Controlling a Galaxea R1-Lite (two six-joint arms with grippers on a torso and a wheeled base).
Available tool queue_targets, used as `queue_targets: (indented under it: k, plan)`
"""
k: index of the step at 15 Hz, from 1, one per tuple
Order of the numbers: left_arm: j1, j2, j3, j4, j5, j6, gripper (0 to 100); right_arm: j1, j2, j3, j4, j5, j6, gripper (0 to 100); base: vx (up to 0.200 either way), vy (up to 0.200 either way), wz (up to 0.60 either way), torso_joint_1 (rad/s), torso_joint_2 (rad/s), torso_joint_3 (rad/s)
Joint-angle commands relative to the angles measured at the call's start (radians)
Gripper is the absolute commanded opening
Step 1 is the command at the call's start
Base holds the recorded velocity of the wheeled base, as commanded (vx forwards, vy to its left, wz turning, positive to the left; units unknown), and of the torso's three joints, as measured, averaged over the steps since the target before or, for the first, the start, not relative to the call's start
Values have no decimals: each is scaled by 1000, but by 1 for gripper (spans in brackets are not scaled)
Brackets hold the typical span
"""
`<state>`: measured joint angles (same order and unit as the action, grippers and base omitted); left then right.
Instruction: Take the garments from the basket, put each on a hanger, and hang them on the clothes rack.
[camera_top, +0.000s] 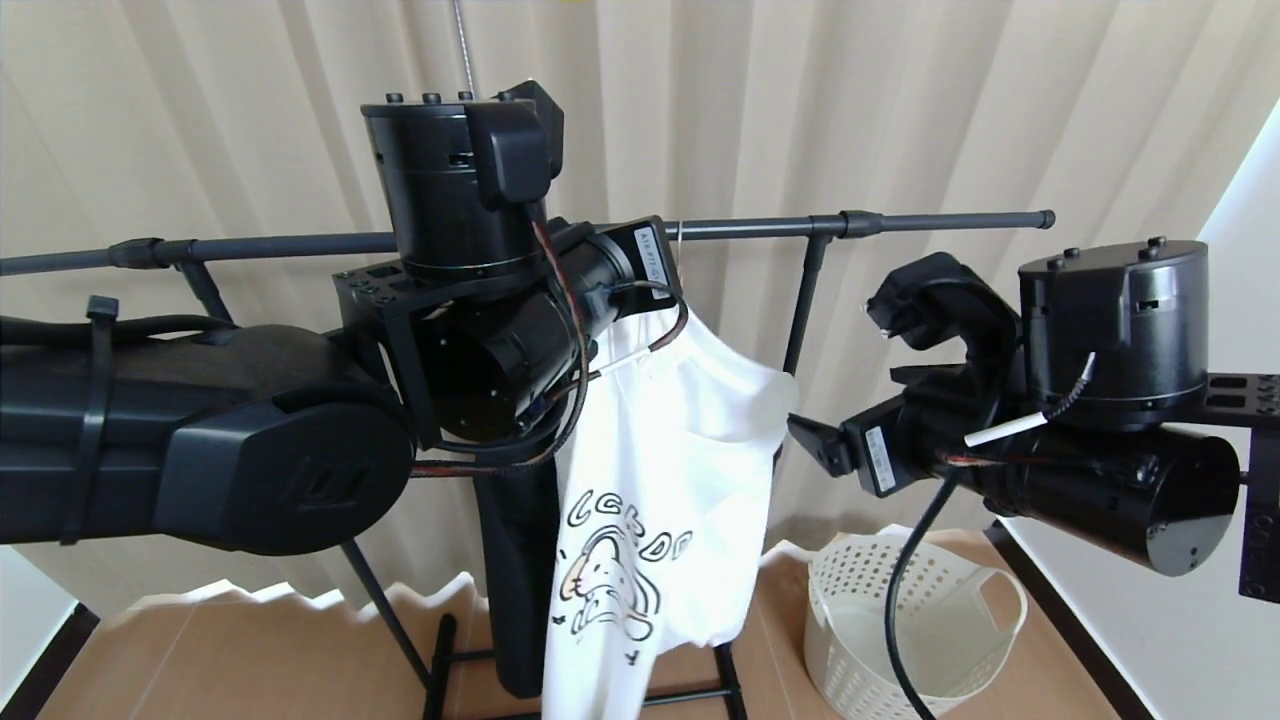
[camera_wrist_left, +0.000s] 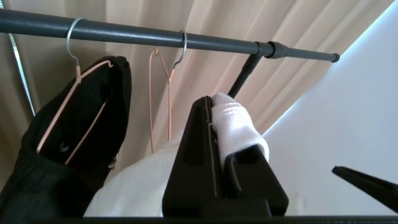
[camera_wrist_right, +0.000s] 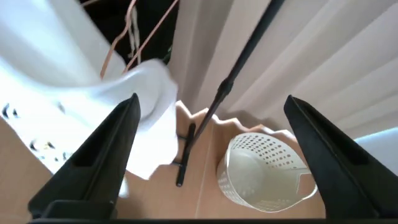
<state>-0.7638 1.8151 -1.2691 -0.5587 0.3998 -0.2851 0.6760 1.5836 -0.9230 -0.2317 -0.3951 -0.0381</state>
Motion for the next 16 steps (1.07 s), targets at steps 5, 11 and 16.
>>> queue_targets:
  k: [5,11,16]
  plan:
    - [-3,-3,13,-1,2,12,0,1,-51,124,-113,280,-39,100,0,0,0,0,0,0]
    - [-23,-7,57,-7,-2,46,0,-98,-14,184,-285,541,-34,100,0,0,0,0,0,0]
    - [-57,-8,68,-7,-2,43,0,-145,96,184,-406,552,-2,100,0,0,0,0,0,0]
